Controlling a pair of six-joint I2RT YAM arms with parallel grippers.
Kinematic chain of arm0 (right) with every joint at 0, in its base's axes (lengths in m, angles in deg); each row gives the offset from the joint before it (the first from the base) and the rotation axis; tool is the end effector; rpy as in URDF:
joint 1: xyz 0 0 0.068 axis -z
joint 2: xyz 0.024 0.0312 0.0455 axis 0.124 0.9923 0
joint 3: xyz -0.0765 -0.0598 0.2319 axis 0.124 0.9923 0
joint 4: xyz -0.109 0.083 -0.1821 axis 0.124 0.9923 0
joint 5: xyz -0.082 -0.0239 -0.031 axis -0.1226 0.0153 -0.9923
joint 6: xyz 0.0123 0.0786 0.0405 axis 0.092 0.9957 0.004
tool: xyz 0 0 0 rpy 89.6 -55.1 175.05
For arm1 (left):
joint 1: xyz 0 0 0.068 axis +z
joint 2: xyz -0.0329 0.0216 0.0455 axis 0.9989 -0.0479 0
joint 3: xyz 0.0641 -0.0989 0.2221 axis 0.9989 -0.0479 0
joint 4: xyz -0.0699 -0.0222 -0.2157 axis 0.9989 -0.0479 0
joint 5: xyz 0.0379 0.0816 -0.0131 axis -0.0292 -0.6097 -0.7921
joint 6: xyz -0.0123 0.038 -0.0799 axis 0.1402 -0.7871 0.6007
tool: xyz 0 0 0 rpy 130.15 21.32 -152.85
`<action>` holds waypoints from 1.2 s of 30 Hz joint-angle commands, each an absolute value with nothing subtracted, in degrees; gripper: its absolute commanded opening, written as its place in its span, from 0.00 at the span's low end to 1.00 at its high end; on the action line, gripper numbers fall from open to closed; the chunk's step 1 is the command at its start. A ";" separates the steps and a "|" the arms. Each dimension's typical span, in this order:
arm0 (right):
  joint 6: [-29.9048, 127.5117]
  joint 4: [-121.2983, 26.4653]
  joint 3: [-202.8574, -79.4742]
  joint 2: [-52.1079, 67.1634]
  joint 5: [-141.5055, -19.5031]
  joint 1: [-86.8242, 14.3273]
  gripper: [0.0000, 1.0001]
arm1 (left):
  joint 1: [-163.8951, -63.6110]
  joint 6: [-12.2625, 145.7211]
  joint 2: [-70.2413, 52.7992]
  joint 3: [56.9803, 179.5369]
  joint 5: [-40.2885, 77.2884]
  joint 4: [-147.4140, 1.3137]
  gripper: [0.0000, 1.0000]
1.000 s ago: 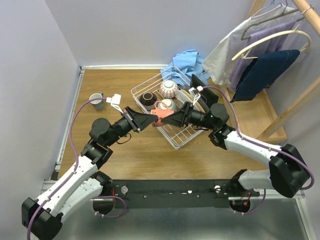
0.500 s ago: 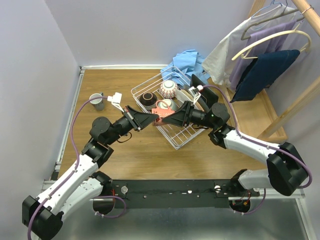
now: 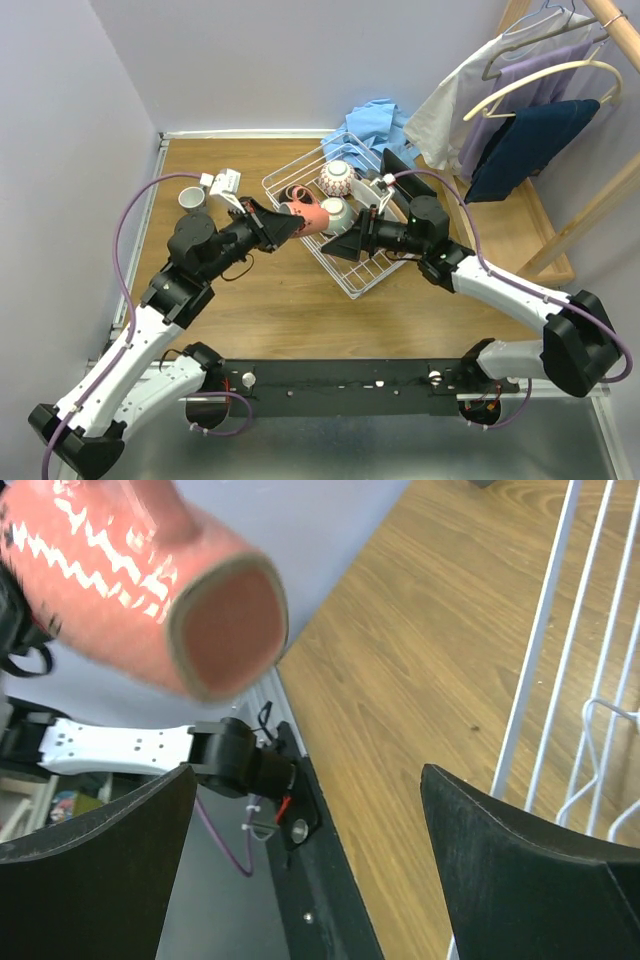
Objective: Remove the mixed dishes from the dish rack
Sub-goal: Place the cup at the center of the board.
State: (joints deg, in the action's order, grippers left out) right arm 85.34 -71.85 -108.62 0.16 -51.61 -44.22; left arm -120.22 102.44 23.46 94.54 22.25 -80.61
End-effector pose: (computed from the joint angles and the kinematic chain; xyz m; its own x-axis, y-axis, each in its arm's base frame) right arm 0.2101 0.2183 0.2746 -0.7249 0.1434 -0.6738 -0.6306 0.2557 0.7328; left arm 0.1571 -0.1218 0.3573 -0.5216 -0.5183 -0.6777 0.4770 0.4814 -0.7353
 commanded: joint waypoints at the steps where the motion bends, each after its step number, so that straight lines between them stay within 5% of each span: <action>1: 76.01 -59.02 -113.68 -2.44 -55.97 -44.21 1.00 | -120.21 89.64 20.29 103.99 10.87 -95.58 0.00; 11: 62.65 -38.00 -121.86 -3.85 -61.60 -44.30 1.00 | -116.00 74.23 1.84 121.05 -6.55 -118.65 0.00; 36: 53.59 -25.43 -125.38 -5.97 -63.01 -44.21 1.00 | -97.36 57.79 -34.82 134.42 2.85 -115.76 0.00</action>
